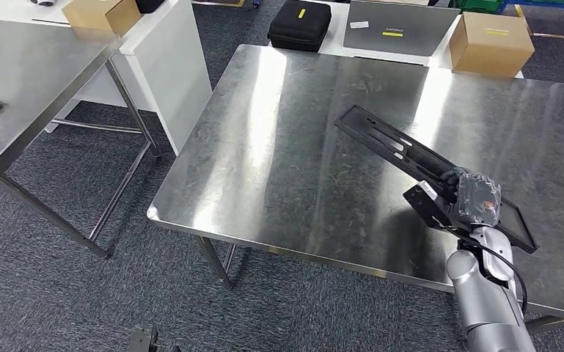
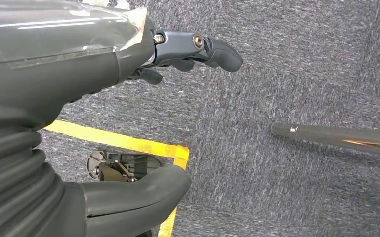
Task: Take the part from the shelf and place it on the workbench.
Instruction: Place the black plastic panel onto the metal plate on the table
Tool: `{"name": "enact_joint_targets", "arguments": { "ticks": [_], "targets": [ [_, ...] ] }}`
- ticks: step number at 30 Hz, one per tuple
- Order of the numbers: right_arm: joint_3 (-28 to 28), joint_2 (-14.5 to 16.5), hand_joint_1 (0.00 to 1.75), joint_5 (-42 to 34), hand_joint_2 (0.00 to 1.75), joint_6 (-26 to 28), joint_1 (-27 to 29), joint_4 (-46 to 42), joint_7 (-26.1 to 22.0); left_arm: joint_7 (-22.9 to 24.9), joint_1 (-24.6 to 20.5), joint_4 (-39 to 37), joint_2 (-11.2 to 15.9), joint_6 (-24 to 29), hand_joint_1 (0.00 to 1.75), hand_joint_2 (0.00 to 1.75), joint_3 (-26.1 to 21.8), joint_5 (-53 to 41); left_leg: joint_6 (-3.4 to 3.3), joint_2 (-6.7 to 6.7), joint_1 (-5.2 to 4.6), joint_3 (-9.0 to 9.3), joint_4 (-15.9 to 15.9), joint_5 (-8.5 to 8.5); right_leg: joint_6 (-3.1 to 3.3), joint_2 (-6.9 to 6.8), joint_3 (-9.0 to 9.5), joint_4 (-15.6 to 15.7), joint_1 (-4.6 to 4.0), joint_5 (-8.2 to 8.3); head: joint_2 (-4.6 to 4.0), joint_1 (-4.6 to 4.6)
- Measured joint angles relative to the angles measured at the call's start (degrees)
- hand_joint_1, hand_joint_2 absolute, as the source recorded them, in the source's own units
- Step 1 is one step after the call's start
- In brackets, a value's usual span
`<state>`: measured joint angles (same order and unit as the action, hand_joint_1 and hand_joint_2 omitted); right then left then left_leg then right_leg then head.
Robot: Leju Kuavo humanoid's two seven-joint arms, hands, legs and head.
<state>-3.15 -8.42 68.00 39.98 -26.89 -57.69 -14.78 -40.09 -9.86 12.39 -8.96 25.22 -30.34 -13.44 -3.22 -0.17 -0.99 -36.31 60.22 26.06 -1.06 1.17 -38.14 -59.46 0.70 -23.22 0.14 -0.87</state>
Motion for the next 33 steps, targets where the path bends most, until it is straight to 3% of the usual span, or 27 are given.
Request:
{"name": "enact_joint_targets", "arguments": {
  "ticks": [13, 27, 33],
  "targets": [
    [-1.3, -3.4, 1.66, -6.8, 1.75, 0.0, 2.1, -1.6, -6.6, 0.0, 0.2, 0.0, -0.3, 0.0, 0.00, 1.75, 0.0, -0.4, 0.04, 0.01, -0.01, 0.12, -0.3, -0.02, 0.00, 0.00, 0.17, 0.3, 0.01, 0.02, 0.01, 0.01],
    [-1.4, -4.2, 1.66, -7.3, 1.75, 0.0, 2.3, -1.3, -7.4, 0.0, 0.6, 0.0, -0.3, -0.1, 0.00, 1.75, 0.0, -0.3, 0.04, 0.01, -0.01, 0.13, -0.4, -0.02, 0.00, 0.00, 0.21, 0.4, 0.02, 0.02, 0.01, 0.00],
    [0.3, -4.0, 1.66, -5.1, 1.75, 0.0, -0.5, 0.6, -5.8, 0.0, 0.9, 0.1, -0.3, -0.1, 0.00, 1.75, -0.2, 0.4, 0.05, 0.02, -0.01, 0.14, -0.4, -0.03, 0.01, 0.01, 0.24, 0.4, 0.02, 0.02, 0.01, 0.00]
  ]
}}
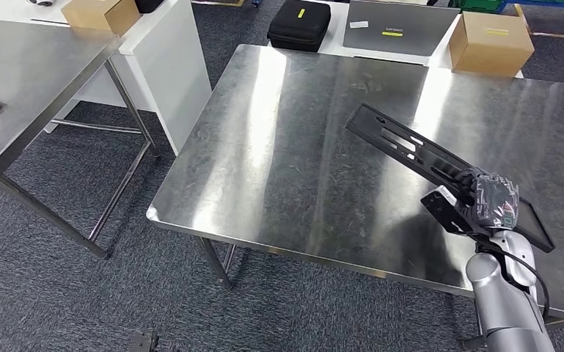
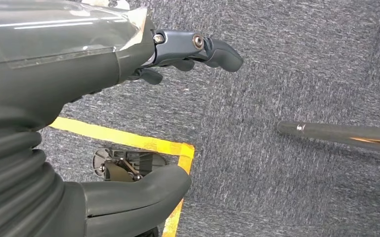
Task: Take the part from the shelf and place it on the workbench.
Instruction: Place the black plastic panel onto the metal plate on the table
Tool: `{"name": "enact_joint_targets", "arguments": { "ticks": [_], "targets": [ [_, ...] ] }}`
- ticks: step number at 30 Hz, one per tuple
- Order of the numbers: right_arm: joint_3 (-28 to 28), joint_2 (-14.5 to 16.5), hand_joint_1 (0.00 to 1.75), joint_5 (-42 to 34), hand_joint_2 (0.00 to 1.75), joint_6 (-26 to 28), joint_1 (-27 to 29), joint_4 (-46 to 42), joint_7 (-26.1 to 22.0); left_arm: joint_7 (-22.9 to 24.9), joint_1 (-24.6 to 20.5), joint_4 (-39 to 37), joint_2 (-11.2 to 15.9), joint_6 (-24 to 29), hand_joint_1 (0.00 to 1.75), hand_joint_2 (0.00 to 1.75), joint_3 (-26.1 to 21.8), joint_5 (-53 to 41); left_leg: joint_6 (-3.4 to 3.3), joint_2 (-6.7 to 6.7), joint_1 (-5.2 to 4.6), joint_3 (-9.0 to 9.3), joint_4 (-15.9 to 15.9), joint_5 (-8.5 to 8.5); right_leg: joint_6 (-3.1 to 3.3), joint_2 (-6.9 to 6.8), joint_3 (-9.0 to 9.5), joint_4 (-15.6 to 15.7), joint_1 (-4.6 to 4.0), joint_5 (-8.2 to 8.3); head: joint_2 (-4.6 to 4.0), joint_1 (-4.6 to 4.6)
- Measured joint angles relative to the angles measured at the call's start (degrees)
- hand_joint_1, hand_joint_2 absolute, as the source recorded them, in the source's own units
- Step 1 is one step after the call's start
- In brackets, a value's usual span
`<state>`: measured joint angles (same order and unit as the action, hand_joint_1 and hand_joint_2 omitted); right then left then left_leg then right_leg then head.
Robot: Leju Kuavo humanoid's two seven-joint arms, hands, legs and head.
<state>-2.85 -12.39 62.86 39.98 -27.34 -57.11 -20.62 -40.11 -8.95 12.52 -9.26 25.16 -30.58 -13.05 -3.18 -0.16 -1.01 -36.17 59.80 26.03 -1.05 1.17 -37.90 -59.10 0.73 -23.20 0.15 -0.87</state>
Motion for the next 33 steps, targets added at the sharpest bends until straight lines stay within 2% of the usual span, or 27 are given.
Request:
{"name": "enact_joint_targets", "arguments": {
  "ticks": [9, 13, 20, 26, 33],
  "targets": [
    [2.8, 1.2, 1.66, 0.9, 1.75, -0.1, -3.2, 2.6, 1.1, 0.0, 0.3, 0.3, 0.0, 0.0, 0.00, 1.75, -0.3, 0.3, 0.06, -0.01, 0.00, 0.03, 0.0, -0.05, 0.00, -0.03, 0.01, 0.0, 0.00, 0.00, -0.01, 0.00],
    [4.1, 1.3, 1.66, -0.6, 1.75, -2.8, -5.3, 3.9, 1.2, 0.0, 0.3, 0.3, 0.1, 0.0, 0.00, 1.75, -0.3, 0.2, 0.06, 0.01, 0.00, 0.01, 0.0, -0.04, 0.01, 0.00, 0.01, 0.0, 0.01, 0.01, 0.00, -0.01],
    [8.9, 2.0, 1.66, 0.2, 1.75, -8.2, -14.2, 9.8, 1.2, 0.0, -0.2, 0.4, 0.1, 0.4, 0.00, 1.75, -0.3, -0.7, 0.12, 0.02, 0.00, 0.04, 0.0, -0.12, 0.02, 0.00, 0.03, 0.0, 0.01, 0.04, 0.00, 0.01],
    [15.0, 4.3, 1.66, 2.2, 1.75, -12.8, -22.9, 16.8, 1.3, 0.3, -0.2, 0.3, 0.1, 1.1, 0.00, 1.75, -0.3, -1.5, 0.19, 0.02, 0.01, 0.14, -0.1, -0.19, 0.02, 0.00, 0.03, 0.0, 0.00, 0.05, 0.00, 0.01],
    [20.7, 8.3, 1.66, 2.9, 1.75, -13.2, -29.2, 23.2, 1.9, 0.0, -0.2, 0.4, 0.0, 1.9, 0.00, 1.75, -0.3, -2.1, 0.25, 0.02, 0.01, 0.21, -0.1, -0.22, 0.03, -0.02, 0.03, 0.0, -0.01, 0.04, 0.00, -0.01]
  ]
}}
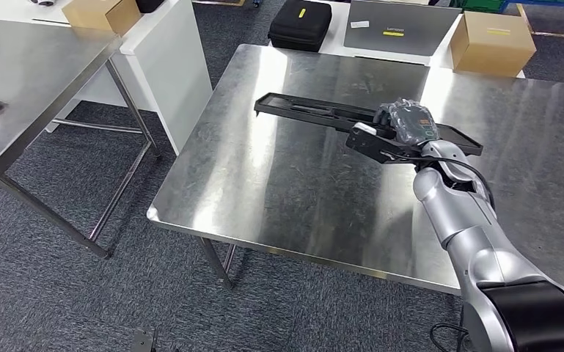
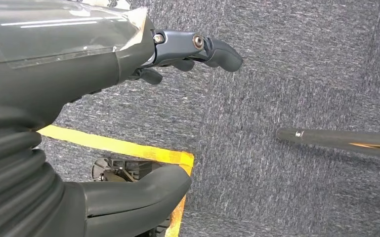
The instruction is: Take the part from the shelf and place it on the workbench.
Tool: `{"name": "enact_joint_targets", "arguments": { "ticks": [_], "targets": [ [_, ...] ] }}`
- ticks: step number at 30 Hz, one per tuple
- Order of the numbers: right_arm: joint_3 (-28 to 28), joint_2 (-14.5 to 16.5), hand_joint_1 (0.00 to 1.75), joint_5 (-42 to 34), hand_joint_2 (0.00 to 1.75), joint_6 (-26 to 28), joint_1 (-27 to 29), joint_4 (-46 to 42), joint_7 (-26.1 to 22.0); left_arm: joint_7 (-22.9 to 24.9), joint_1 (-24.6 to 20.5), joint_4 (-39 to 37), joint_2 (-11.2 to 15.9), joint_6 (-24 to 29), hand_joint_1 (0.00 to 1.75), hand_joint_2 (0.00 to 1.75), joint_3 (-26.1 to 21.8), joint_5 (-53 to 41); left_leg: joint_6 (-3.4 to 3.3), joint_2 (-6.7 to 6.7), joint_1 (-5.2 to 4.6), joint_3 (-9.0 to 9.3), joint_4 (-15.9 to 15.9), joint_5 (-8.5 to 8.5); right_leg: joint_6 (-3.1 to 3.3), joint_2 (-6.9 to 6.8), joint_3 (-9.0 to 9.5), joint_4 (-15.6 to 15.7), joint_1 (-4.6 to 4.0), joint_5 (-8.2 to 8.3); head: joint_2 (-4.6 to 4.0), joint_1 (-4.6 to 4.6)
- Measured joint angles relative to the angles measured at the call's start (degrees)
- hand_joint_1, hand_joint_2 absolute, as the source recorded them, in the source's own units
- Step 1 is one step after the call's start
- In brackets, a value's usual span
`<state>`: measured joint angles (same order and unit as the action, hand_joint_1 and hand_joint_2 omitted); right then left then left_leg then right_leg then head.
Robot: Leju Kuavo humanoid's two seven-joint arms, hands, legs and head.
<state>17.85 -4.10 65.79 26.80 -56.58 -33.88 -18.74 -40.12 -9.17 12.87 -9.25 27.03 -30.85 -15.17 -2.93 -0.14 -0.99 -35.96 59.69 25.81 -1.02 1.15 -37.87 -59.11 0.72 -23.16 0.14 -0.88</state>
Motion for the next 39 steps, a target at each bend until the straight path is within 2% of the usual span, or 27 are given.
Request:
{"name": "enact_joint_targets", "arguments": {
  "ticks": [1, 5, 6, 10, 22, 32, 39],
  "targets": [
    [0.4, 0.3, 1.66, 0.0, 1.75, 0.2, -0.3, 0.6, 0.0, 0.0, 0.0, 0.0, 0.0, 0.1, 0.00, 1.75, 0.0, -0.1, 0.01, -0.01, 0.00, 0.00, 0.0, 0.00, 0.00, -0.01, 0.00, 0.0, 0.00, 0.00, 0.00, 0.01],
    [1.7, 0.7, 0.00, -0.7, 1.75, 1.1, -1.1, 2.6, -0.4, 0.0, 0.0, 0.1, 0.0, -1.6, 0.00, 1.75, 0.0, 0.1, 0.02, -0.01, -0.01, -0.01, 0.0, -0.01, 0.00, -0.01, 0.02, 0.0, 0.01, 0.00, 0.00, 0.02],
    [1.9, 0.7, 0.00, -1.0, 1.75, 1.3, -1.3, 3.1, -0.5, 0.0, 0.0, 0.2, 0.0, -2.7, 0.00, 1.75, 0.0, 0.4, 0.02, -0.01, -0.02, -0.01, 0.0, 0.00, 0.00, -0.01, 0.03, 0.1, 0.01, 0.00, 0.00, 0.02],
    [2.7, 0.7, 0.00, -1.6, 1.75, 1.7, -2.0, 4.5, -0.9, 0.0, 0.0, 0.3, 0.1, -4.8, 0.00, 0.00, 0.0, 1.0, 0.01, 0.00, -0.02, -0.01, 0.0, 0.00, -0.01, -0.01, 0.06, 0.1, 0.01, 0.00, 0.00, 0.02],
    [4.3, 0.5, 0.00, -2.4, 1.75, 1.5, -2.6, 6.4, -0.6, 0.0, 0.0, 0.3, 0.2, -3.2, 0.00, 0.00, 0.0, 0.8, 0.01, -0.01, -0.02, -0.01, 0.0, 0.01, -0.01, -0.01, 0.05, 0.1, 0.01, 0.01, -0.01, 0.00],
    [4.8, -0.8, 0.00, -4.5, 1.75, -2.4, -4.4, 6.6, -0.3, 0.0, 0.1, 0.3, 0.3, -2.6, 0.00, 0.00, 0.0, 1.1, 0.01, 0.00, -0.02, 0.00, 0.0, 0.00, -0.01, 0.00, 0.07, 0.1, 0.01, 0.01, 0.00, 0.02],
    [5.2, -1.7, 0.00, -4.5, 1.75, -7.8, -9.3, 7.1, 1.7, 0.0, 0.4, 0.3, 0.4, -2.4, 0.00, 0.00, 0.0, 1.9, 0.01, -0.01, -0.02, 0.00, 0.0, 0.01, -0.01, -0.01, 0.07, 0.1, 0.01, 0.01, -0.01, 0.01]
  ]
}}
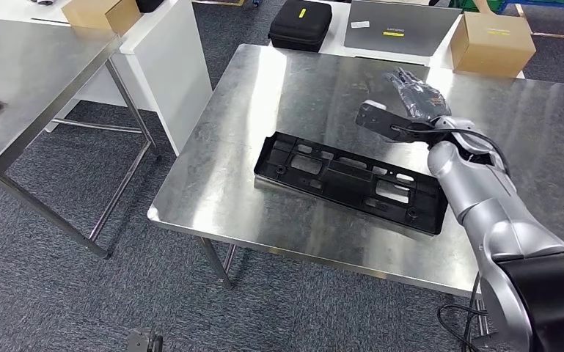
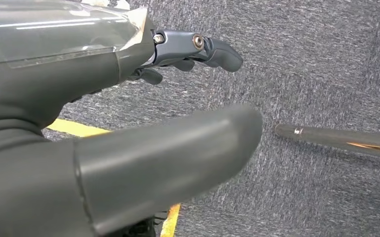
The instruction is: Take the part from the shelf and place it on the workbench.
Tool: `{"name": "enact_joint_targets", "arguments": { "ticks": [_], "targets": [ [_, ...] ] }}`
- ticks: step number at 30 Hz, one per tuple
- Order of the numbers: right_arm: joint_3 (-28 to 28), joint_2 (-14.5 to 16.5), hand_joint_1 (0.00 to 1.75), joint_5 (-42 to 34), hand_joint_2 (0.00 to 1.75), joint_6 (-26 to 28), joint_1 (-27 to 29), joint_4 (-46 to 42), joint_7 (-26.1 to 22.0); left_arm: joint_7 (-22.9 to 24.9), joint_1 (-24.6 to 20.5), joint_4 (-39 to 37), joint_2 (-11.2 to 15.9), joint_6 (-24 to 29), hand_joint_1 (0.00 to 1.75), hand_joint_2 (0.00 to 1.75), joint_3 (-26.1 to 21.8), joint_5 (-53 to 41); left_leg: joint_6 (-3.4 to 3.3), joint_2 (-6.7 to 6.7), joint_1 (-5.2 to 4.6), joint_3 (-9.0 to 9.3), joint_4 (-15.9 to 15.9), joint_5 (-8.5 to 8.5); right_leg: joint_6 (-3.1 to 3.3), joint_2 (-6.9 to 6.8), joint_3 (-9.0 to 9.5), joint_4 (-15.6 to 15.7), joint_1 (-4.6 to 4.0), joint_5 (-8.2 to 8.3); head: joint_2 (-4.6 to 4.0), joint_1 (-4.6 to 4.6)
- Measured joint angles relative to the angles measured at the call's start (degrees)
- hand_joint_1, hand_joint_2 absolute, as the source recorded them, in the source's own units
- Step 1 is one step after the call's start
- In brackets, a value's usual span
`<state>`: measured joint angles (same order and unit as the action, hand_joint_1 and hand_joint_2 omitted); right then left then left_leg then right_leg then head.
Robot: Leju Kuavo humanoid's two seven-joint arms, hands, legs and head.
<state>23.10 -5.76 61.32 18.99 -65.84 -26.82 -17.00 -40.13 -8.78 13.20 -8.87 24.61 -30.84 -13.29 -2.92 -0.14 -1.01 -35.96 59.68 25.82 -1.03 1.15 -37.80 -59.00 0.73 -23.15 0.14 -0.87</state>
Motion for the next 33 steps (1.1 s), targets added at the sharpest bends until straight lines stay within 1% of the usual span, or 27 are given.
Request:
{"name": "enact_joint_targets", "arguments": {
  "ticks": [5, 9, 16, 18, 20, 24, 27, 29, 30, 33],
  "targets": [
    [0.8, -0.5, 0.00, 0.3, 1.75, -4.5, -2.3, 1.0, 0.2, 0.0, 0.3, 0.0, 0.0, 0.0, 0.00, 0.00, 0.0, 0.2, 0.00, 0.00, 0.00, 0.00, 0.0, 0.00, 0.00, 0.00, 0.00, 0.0, 0.00, 0.00, 0.00, 0.00],
    [1.7, -1.6, 0.00, 1.9, 1.75, -4.2, -4.4, 1.5, 1.9, 0.0, 0.7, 0.0, 0.0, 0.0, 0.00, 0.00, 0.0, 0.5, 0.00, 0.00, 0.00, 0.01, 0.0, 0.00, 0.00, 0.00, 0.00, 0.0, 0.00, 0.00, 0.01, 0.01],
    [3.0, -4.7, 0.00, 4.0, 1.75, -4.0, -9.0, 1.6, 5.1, 0.0, 1.1, 0.0, 0.1, 0.1, 0.00, 0.00, -0.1, 1.2, -0.02, 0.00, -0.03, 0.01, 0.0, 0.01, 0.00, 0.01, 0.00, 0.0, 0.01, 0.00, -0.01, 0.00],
    [3.3, -6.1, 0.00, 4.3, 1.75, -4.1, -10.4, 1.6, 5.6, 0.0, 1.2, 0.0, 0.0, 0.1, 0.00, 0.00, -0.2, 1.5, -0.02, -0.01, -0.05, 0.01, 0.0, 0.01, -0.01, -0.01, -0.01, 0.0, 0.02, 0.00, 0.00, -0.01],
    [3.6, -8.3, 0.00, 4.5, 1.75, -4.7, -12.3, 1.6, 5.2, 0.2, 1.2, -0.1, -0.2, 0.1, 0.00, 0.00, -0.5, 1.9, -0.03, -0.11, -0.06, 0.01, 0.0, 0.01, -0.01, -0.12, -0.01, 0.0, 0.02, 0.00, 0.00, 0.00],
    [3.8, -14.3, 0.00, 3.3, 1.75, -7.3, -15.9, 0.9, 3.3, 1.5, 1.6, -0.4, -0.6, 0.5, 0.00, 0.00, -0.6, 1.7, -0.08, -0.29, -0.06, -0.02, 0.0, 0.04, -0.03, -0.31, 0.06, 0.1, 0.01, -0.01, 0.01, 0.01],
    [3.9, -18.8, 0.00, 0.5, 1.75, -8.4, -16.4, -0.7, 3.4, 2.1, 1.7, -0.5, -0.7, 1.1, 0.00, 0.00, -1.1, 2.4, -0.23, -0.23, -0.06, -0.04, 0.0, 0.16, -0.03, -0.24, 0.13, 0.2, 0.01, -0.01, 0.01, 0.02],
    [3.9, -20.2, 0.00, -0.2, 1.75, -7.9, -16.3, -1.0, 4.6, 1.7, 1.8, -0.5, -0.5, 1.2, 0.00, 0.00, -1.9, 3.8, -0.32, 0.00, -0.07, -0.03, 0.0, 0.25, -0.04, -0.03, 0.14, 0.2, 0.04, 0.00, 0.01, 0.02],
    [3.9, -20.4, 0.00, -0.3, 1.75, -7.5, -16.3, -1.0, 5.3, 1.3, 1.8, -0.5, -0.3, 1.3, 0.00, 0.00, -2.5, 4.7, -0.37, 0.16, -0.07, -0.02, 0.0, 0.30, -0.04, 0.11, 0.15, 0.2, 0.06, 0.01, 0.01, 0.01],
    [4.3, -19.7, 0.00, 0.3, 1.75, -6.6, -16.8, -0.5, 7.4, 0.4, 2.3, -0.4, 0.1, 1.5, 0.00, 0.00, -4.6, 7.2, -0.42, 0.62, -0.07, 0.14, 0.0, 0.33, -0.03, 0.56, 0.15, 0.2, 0.08, 0.03, 0.01, -0.01]
  ]
}}
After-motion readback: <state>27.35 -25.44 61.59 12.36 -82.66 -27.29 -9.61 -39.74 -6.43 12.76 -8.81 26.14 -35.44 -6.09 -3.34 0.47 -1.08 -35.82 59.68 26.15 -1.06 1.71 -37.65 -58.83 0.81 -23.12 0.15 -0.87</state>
